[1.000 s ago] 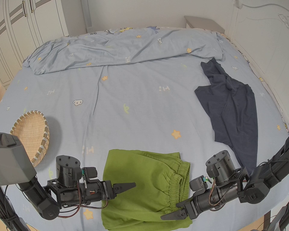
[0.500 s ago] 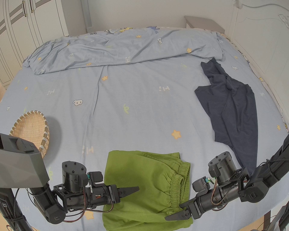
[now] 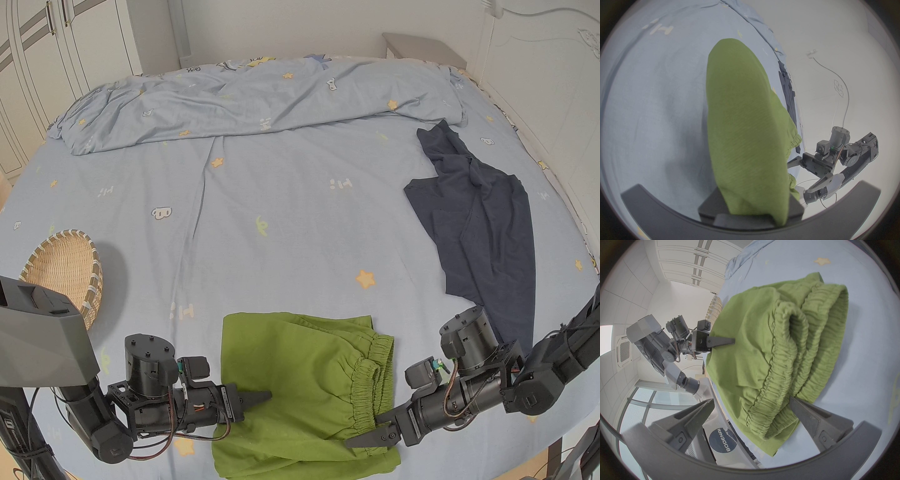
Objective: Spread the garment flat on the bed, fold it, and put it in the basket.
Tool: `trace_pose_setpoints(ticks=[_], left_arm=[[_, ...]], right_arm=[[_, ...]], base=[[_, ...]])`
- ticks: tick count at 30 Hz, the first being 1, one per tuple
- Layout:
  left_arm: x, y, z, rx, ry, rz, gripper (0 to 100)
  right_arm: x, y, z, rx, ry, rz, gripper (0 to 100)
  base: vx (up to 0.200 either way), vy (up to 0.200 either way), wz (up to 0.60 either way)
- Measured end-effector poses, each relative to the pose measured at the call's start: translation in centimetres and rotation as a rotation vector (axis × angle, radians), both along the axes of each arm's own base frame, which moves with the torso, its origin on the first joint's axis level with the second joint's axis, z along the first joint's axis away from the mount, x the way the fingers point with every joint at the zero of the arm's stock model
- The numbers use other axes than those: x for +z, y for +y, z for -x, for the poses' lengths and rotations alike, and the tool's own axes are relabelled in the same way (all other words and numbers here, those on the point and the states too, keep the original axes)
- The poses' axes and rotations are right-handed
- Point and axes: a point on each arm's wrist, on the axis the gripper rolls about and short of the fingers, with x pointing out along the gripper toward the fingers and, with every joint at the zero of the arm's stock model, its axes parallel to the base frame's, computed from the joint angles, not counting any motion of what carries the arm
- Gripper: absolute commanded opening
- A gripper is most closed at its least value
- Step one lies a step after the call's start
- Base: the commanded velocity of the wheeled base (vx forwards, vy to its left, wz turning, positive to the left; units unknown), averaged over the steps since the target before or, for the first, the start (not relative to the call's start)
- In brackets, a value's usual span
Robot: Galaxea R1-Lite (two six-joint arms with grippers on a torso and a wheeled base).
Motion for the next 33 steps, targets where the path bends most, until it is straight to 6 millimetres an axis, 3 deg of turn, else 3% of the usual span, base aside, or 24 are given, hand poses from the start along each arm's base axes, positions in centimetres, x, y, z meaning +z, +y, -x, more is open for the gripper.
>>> trace_pose_setpoints(ticks=[7, 15, 23, 29, 33], left_arm=[[0.7, 0.2, -1.6, -0.001, -0.061, -0.037, 0], [2.1, 1.0, -4.2, 0.016, 0.060, -0.164, 0], [7.9, 2.8, -4.9, -0.034, 0.078, -0.237, 0], [13.7, 4.4, -4.3, -0.043, -0.077, -0.210, 0], [15.6, 4.8, -3.5, -0.038, -0.130, -0.197, 0]], right_arm=[[3.0, -1.4, -1.2, -0.084, -0.073, -0.054, 100], [7.2, -4.2, -2.9, -0.212, -0.143, -0.090, 100], [10.4, -7.5, -3.5, -0.335, -0.205, -0.110, 100], [11.9, -9.6, -3.2, -0.407, -0.238, -0.111, 100], [12.6, -10.1, -2.9, -0.423, -0.259, -0.119, 100]], base=[[0.000, 0.000, 0.00], [0.000, 0.000, 0.00], [0.000, 0.000, 0.00], [0.000, 0.000, 0.00], [0.000, 0.150, 0.00]])
